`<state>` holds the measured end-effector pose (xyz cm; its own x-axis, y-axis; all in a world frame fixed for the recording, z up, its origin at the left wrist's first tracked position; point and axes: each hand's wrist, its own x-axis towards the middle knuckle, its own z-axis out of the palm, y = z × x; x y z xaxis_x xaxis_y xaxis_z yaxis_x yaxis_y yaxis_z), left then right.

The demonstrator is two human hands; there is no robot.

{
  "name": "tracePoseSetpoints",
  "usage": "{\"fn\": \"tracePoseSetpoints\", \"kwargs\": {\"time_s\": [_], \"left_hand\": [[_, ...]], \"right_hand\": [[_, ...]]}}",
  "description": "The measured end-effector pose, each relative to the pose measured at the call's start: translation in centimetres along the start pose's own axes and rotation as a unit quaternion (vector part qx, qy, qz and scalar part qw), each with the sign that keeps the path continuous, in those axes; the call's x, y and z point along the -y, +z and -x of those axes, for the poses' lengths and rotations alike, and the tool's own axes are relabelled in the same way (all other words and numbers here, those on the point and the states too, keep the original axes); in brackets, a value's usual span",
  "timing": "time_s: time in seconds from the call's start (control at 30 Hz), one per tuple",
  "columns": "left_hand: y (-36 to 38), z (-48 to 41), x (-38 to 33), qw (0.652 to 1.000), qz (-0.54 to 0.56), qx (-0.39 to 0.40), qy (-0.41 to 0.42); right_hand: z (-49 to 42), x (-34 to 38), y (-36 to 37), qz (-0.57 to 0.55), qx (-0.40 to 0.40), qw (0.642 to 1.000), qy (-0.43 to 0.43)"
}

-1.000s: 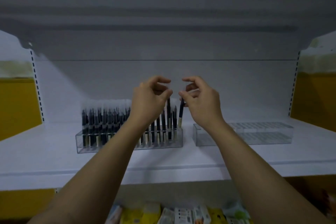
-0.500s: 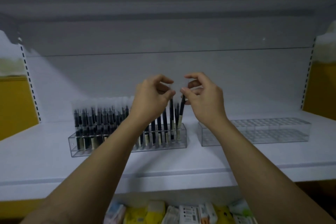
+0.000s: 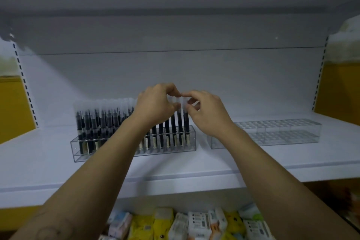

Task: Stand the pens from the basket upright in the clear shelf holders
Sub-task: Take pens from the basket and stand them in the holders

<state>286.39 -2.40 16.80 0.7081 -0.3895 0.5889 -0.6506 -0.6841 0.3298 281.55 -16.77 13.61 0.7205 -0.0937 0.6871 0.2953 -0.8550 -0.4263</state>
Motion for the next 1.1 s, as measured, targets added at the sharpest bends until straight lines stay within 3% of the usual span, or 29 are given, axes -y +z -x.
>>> {"fn": "tracePoseSetpoints", "kwargs": {"time_s": [0.4,0.9,1.1], "left_hand": [[0.5,6.6,-0.6,0.988,-0.102,-0.049,0.101],[7.5,20.2,-2.0,0.984,-0.053,-0.105,0.134],[11.9,26.3,-2.1,0.994,-0.031,-0.006,0.105]], "right_hand": [[5.4,0.5,-2.7,0.070,0.005,0.997,0.022],[20.2,-1.0,-2.5,0.134,0.010,0.990,0.036],[27.7,-3.2,0.3,0.128,0.037,0.986,0.097]]}}
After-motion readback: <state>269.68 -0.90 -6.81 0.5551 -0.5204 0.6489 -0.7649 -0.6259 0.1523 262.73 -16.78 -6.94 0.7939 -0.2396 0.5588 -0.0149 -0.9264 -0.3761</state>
